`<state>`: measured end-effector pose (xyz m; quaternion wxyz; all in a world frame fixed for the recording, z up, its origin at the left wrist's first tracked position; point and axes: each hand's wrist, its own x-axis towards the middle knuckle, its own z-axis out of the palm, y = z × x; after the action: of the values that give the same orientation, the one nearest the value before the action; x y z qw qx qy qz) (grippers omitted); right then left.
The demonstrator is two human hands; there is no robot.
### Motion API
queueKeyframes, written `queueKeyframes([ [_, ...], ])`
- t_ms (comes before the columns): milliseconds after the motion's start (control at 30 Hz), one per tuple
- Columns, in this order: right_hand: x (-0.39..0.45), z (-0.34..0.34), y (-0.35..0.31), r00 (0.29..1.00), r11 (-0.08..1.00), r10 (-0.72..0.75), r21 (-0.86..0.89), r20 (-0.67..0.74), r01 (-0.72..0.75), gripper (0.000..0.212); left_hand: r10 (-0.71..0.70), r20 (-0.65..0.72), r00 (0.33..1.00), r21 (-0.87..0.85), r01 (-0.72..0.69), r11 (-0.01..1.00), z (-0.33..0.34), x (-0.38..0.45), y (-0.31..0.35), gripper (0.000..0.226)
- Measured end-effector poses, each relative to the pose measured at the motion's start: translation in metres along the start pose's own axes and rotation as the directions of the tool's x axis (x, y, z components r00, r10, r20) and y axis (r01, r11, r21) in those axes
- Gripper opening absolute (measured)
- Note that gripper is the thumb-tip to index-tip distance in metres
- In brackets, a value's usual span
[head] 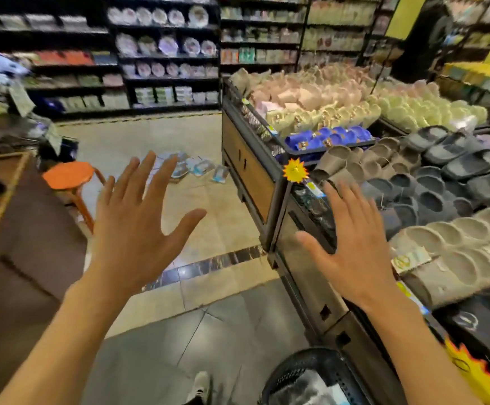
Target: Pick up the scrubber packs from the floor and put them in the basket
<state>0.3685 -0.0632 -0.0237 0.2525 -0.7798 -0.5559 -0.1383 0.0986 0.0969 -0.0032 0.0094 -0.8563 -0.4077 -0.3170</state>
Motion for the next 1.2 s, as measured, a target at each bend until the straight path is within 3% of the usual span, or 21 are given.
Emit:
queueKeyframes([
  [233, 0.113, 0.076, -0.056, 0.993, 0.989, -0.098, 0.118, 0.062, 0.09, 0.099, -0.14, -0.003, 0.99, 0.095, 0.14, 0.986, 0.021, 0.062, -0.098, 0.086],
  [567, 0.268, 0.169, -0.118, 0.987, 0.97, -0.161, 0.187, 0.019, 0.155, 0.093, -0.186, -0.082, 0.979, -0.048, 0.183, 0.982, 0.066, 0.175, -0.22, 0.083],
  [800, 0.365, 0.248, -0.107, 0.979, 0.956, -0.176, 0.253, 0.107, 0.145, 0.098, -0.217, -0.009, 0.976, -0.181, 0.212, 0.96, 0.135, 0.25, -0.276, 0.09],
  [1200, 0.6, 0.399, -0.057, 0.974, 0.942, -0.174, 0.315, 0.146, 0.121, 0.103, -0.224, 0.022, 0.974, -0.022, 0.224, 0.974, 0.264, 0.473, -0.356, 0.093],
])
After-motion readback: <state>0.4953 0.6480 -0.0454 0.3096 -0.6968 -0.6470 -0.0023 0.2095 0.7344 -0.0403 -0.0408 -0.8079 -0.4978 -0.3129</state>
